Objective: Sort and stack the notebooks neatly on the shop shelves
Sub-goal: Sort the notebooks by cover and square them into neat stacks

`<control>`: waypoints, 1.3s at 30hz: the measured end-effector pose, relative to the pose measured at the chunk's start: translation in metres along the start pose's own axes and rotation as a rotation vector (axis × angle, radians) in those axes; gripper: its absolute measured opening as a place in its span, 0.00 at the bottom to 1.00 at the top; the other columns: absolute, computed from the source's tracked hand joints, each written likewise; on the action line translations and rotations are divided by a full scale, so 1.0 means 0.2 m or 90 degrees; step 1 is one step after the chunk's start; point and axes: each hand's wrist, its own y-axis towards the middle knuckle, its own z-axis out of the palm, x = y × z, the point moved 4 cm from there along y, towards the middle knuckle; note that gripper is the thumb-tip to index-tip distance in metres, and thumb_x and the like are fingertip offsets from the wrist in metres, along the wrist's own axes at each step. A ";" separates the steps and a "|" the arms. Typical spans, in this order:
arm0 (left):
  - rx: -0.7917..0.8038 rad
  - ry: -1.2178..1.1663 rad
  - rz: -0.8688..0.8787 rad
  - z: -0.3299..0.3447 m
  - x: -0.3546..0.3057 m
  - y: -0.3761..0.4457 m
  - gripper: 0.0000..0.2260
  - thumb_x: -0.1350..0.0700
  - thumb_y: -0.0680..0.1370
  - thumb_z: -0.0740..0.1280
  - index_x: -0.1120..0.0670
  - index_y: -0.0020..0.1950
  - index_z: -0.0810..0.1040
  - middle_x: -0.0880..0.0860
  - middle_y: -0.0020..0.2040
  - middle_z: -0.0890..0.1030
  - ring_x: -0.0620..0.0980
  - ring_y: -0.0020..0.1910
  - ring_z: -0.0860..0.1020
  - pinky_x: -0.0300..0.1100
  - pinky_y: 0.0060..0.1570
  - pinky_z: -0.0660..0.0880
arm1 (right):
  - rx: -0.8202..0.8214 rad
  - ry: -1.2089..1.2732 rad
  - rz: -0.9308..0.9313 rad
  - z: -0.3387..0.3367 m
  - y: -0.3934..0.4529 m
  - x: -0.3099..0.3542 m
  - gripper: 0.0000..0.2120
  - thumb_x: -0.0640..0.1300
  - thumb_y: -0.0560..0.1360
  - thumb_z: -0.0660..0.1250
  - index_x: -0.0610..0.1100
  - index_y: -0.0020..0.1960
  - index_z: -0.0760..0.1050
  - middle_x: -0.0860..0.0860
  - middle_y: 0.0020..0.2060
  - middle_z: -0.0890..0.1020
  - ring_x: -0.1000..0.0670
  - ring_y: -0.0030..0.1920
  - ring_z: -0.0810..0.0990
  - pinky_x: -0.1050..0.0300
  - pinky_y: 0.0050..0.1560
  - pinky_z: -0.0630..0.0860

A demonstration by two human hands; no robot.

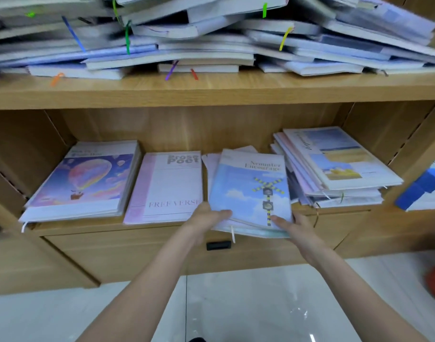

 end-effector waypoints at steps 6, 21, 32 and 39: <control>-0.045 0.007 0.112 -0.09 -0.02 -0.10 0.16 0.56 0.78 0.65 0.58 0.64 0.68 0.51 0.57 0.75 0.45 0.52 0.72 0.27 0.39 0.69 | 0.010 0.009 -0.081 0.06 -0.04 0.13 0.12 0.36 0.75 0.67 0.44 0.57 0.73 0.48 0.53 0.81 0.51 0.49 0.80 0.57 0.52 0.74; -0.122 0.843 0.070 -0.65 0.11 -0.07 0.28 0.49 0.79 0.59 0.52 0.76 0.51 0.53 0.77 0.49 0.60 0.75 0.44 0.49 0.73 0.42 | 0.059 -0.279 -0.075 0.79 0.11 0.24 0.18 0.40 0.76 0.66 0.39 0.65 0.71 0.46 0.61 0.76 0.48 0.59 0.75 0.61 0.54 0.68; -0.157 0.997 0.101 -0.42 0.13 -0.01 0.23 0.58 0.81 0.54 0.59 0.74 0.49 0.63 0.75 0.51 0.64 0.72 0.56 0.54 0.67 0.61 | 0.108 -1.041 -0.194 0.39 0.14 0.04 0.52 0.78 0.66 0.44 0.44 0.77 0.44 0.44 0.76 0.47 0.42 0.76 0.47 0.47 0.74 0.47; -0.170 1.033 0.041 -0.40 0.10 -0.02 0.23 0.63 0.81 0.48 0.57 0.76 0.47 0.71 0.71 0.57 0.68 0.67 0.65 0.55 0.58 0.70 | -0.145 -0.764 -0.282 0.38 0.06 0.29 0.22 0.61 0.74 0.63 0.41 0.39 0.73 0.44 0.30 0.75 0.39 0.39 0.79 0.53 0.32 0.71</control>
